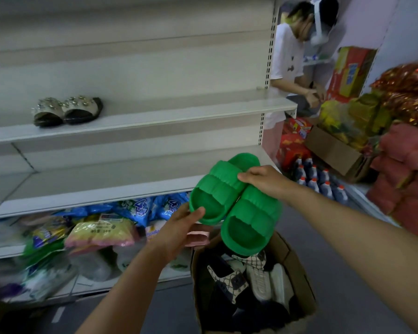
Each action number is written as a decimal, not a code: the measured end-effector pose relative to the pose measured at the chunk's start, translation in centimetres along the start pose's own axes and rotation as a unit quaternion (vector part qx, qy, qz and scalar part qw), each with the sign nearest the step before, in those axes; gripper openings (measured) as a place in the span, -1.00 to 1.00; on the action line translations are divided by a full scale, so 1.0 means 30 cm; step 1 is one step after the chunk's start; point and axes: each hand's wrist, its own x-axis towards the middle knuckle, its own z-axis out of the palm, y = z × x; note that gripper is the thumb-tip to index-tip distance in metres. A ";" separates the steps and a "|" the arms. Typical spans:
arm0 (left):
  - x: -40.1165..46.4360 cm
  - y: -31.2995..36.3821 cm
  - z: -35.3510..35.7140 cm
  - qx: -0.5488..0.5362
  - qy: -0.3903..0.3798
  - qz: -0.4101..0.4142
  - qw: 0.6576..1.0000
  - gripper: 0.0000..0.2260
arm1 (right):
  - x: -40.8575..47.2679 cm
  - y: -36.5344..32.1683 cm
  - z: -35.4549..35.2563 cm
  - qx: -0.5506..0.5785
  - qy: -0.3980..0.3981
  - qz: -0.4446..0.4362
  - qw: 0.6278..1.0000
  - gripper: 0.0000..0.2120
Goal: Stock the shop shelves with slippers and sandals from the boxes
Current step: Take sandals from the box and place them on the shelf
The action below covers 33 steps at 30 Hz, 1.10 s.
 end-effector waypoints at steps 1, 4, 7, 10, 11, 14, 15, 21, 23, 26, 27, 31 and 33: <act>-0.012 0.003 0.000 0.022 0.010 0.025 0.999 -0.59 | -0.007 -0.002 -0.007 -0.013 0.007 -0.007 1.000 -0.65; -0.036 0.024 0.018 0.108 0.010 0.107 0.988 -0.40 | -0.022 -0.011 -0.045 -0.058 0.010 -0.019 0.998 -0.69; -0.027 0.049 0.046 0.244 0.008 0.207 0.947 -0.40 | -0.019 -0.029 -0.097 -0.083 0.017 -0.036 0.996 -0.69; 0.024 0.088 0.069 0.401 0.016 0.326 0.856 -0.49 | 0.017 -0.052 -0.167 -0.082 0.020 -0.043 0.995 -0.67; 0.049 0.106 0.081 0.449 0.022 0.353 0.821 -0.52 | 0.034 -0.064 -0.193 -0.083 0.019 -0.048 0.995 -0.67; 0.128 0.170 0.123 0.539 0.049 0.408 0.735 -0.61 | 0.104 -0.099 -0.282 -0.096 0.032 -0.068 0.993 -0.68; 0.156 0.194 0.138 0.558 0.056 0.421 0.713 -0.63 | 0.131 -0.110 -0.316 -0.103 0.038 -0.075 0.991 -0.68; 0.357 0.347 0.267 0.600 0.116 0.503 0.611 -0.76 | 0.352 -0.195 -0.547 -0.111 0.027 -0.113 0.987 -0.50; 0.428 0.395 0.319 0.610 0.129 0.524 0.581 -0.78 | 0.436 -0.229 -0.617 -0.121 0.021 -0.133 0.983 -0.48; 0.535 0.470 0.376 0.632 0.153 0.530 0.544 -0.78 | 0.568 -0.279 -0.705 -0.149 0.010 -0.145 0.978 -0.52; 0.568 0.495 0.387 0.638 0.164 0.528 0.536 -0.78 | 0.611 -0.294 -0.728 -0.159 0.003 -0.145 0.976 -0.56; 0.687 0.582 0.415 0.671 0.191 0.503 0.510 -0.76 | 0.778 -0.339 -0.772 -0.190 -0.010 -0.156 0.969 -0.62; 0.732 0.608 0.427 0.688 0.193 0.484 0.505 -0.75 | 0.848 -0.350 -0.781 -0.210 -0.016 -0.159 0.965 -0.63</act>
